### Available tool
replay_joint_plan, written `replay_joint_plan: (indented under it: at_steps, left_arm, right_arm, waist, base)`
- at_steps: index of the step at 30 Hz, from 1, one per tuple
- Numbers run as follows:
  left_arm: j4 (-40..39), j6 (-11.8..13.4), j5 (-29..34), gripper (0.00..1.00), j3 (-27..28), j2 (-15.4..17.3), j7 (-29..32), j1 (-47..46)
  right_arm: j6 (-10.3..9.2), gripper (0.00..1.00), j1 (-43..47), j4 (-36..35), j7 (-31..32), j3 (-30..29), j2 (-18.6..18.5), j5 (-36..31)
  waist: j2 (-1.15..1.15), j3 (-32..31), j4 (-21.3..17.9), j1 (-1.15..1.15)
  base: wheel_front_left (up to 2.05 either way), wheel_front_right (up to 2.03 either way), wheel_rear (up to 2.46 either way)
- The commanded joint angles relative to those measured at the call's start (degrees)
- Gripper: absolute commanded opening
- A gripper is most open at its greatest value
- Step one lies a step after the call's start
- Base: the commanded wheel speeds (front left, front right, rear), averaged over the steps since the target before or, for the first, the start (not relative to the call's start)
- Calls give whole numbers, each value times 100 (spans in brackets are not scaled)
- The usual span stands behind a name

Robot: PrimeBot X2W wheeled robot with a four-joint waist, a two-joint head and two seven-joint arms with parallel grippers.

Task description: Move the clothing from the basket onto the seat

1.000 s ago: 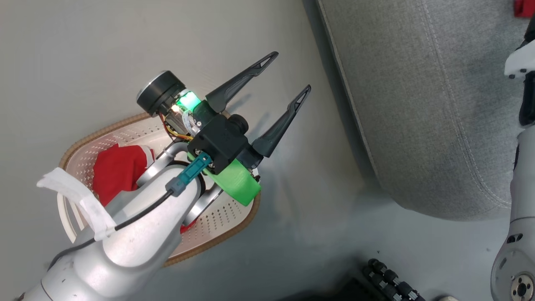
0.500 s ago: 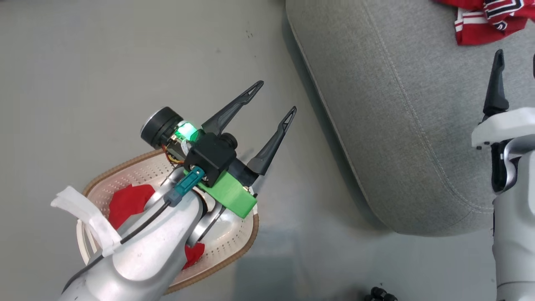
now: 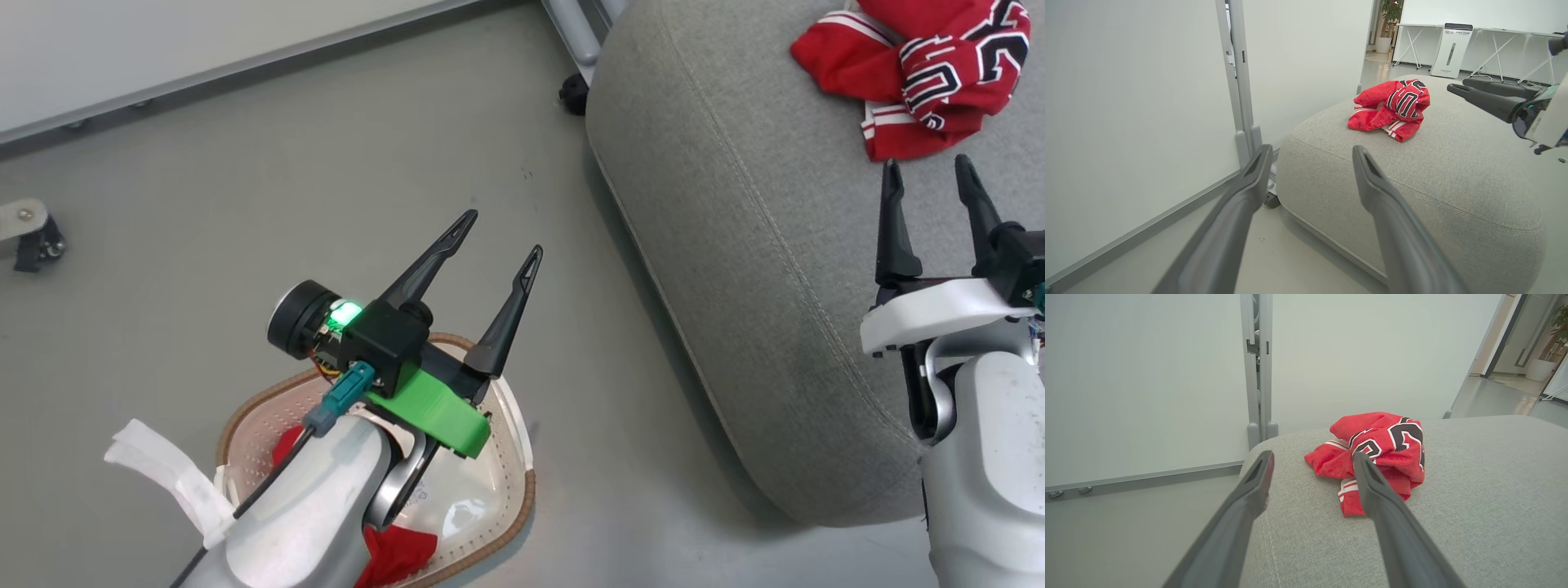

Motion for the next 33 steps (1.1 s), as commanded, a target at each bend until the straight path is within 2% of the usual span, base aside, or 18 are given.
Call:
replay_joint_plan:
  at_steps: [1,18,24,33]
  left_arm:
    - [-3,22,13,100,77,-3,-18,174]
    - [-214,248,163,100,1612,-17,-13,1328]
    - [-362,267,271,100,2282,-109,-13,1750]
    - [-465,127,553,100,3242,-395,-13,2442]
  right_arm:
    - [-7,100,139,-43,-12,72,4,61]
    - [-7,100,872,-343,-12,949,86,366]
    - [-7,100,1056,-430,-13,1263,88,629]
    - [-7,100,1420,-582,-13,1584,88,910]
  waist:
    - [47,-393,413,0]
    - [47,-1124,1378,0]
    - [47,-1275,1485,0]
    - [47,-1575,1523,0]
  base:
    - [0,0,0]
    - [0,0,0]
    - [0,0,0]
    - [0,0,0]
